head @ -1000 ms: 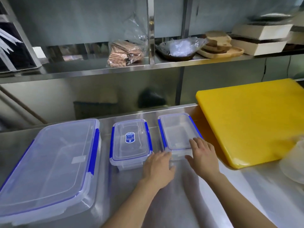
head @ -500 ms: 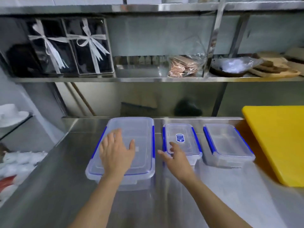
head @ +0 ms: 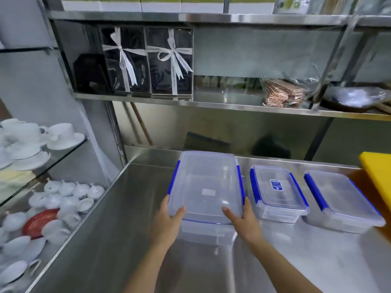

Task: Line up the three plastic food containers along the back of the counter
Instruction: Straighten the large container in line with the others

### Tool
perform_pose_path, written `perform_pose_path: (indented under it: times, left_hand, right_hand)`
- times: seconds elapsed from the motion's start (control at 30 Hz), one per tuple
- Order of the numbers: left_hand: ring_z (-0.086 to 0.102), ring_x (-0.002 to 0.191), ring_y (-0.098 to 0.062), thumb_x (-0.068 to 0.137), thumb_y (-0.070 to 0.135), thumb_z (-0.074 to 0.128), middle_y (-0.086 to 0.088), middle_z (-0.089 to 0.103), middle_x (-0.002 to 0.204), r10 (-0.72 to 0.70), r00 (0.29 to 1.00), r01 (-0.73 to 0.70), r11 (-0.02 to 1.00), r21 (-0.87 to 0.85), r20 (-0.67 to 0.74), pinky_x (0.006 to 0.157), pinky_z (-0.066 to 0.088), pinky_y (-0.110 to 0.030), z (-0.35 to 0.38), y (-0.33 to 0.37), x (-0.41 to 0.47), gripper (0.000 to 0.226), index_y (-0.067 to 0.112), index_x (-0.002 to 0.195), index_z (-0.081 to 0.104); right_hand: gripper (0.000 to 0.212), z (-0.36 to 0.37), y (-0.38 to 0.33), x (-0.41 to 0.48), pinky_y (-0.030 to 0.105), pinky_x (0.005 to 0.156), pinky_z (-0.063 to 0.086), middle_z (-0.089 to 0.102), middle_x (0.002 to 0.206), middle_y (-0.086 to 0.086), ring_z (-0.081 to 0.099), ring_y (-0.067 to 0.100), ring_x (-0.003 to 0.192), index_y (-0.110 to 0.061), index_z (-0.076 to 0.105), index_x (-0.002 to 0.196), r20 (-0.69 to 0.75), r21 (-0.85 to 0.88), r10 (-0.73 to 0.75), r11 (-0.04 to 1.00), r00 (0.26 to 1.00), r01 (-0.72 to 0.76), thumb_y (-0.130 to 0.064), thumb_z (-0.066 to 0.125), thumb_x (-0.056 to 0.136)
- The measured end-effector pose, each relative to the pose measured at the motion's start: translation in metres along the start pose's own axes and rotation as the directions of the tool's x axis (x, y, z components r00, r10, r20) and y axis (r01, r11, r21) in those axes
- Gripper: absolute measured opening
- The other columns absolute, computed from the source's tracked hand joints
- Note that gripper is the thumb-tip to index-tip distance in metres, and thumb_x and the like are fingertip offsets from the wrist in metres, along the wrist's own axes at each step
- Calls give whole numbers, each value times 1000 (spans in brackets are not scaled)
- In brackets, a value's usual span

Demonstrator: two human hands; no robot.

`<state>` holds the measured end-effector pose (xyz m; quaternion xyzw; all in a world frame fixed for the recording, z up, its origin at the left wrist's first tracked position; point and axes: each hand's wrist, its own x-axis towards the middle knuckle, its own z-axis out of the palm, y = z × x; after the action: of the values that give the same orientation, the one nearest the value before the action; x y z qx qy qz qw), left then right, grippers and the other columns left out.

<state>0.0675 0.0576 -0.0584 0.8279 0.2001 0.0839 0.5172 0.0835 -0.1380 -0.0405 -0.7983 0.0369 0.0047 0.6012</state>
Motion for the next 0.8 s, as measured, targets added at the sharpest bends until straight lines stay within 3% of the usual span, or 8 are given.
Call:
perform_pose_path:
  times: [0.2,0.33,0.47,0.6,0.7,0.8]
  left_hand:
    - [43,129,-25,86,31,60,-3,45,144,-27,998,26,999,-38,-49,107,36,-43,-36,-18,12,61,23,141,35]
    - [48,118,-18,87,33,60,1,49,136,7,1000,-6,999,-47,23,94,38,-33,-45,-22,28,57,25,139,37]
    - [50,110,-17,88,37,57,-2,48,138,44,999,-44,999,-18,-22,93,39,-36,-35,-17,27,56,28,139,35]
    - [53,100,-29,91,38,47,-12,45,133,-83,990,94,991,99,-113,87,39,-41,-45,-22,23,54,28,141,30]
    - [44,117,-40,89,34,50,-21,41,135,-31,969,141,883,447,-243,96,33,-47,-48,-7,22,50,12,134,42]
    - [43,119,-40,83,20,61,-21,49,131,201,953,-53,847,530,-225,101,31,-48,-29,28,18,41,3,121,55]
  right_hand:
    - [68,43,2,9,39,97,48,54,129,6,55,22,113,-18,32,136,58,-92,3,996,998,3,-37,67,80]
    - [90,57,13,16,47,96,50,49,132,8,54,26,115,-19,22,141,36,-128,47,991,998,-42,-61,60,70]
    - [88,53,11,20,46,99,48,44,136,7,51,25,118,-20,17,143,18,-162,58,985,998,-54,-59,57,76]
    - [93,60,-4,20,44,97,49,45,136,2,53,25,118,-23,16,143,151,-278,120,958,981,-74,-70,52,71]
    - [61,39,-16,30,33,83,47,59,118,5,59,23,101,-14,41,130,207,-368,164,926,965,-78,-52,55,83]
    - [37,-1,-17,41,31,77,46,65,104,6,64,28,95,-10,60,110,52,-501,108,863,993,-68,-39,54,88]
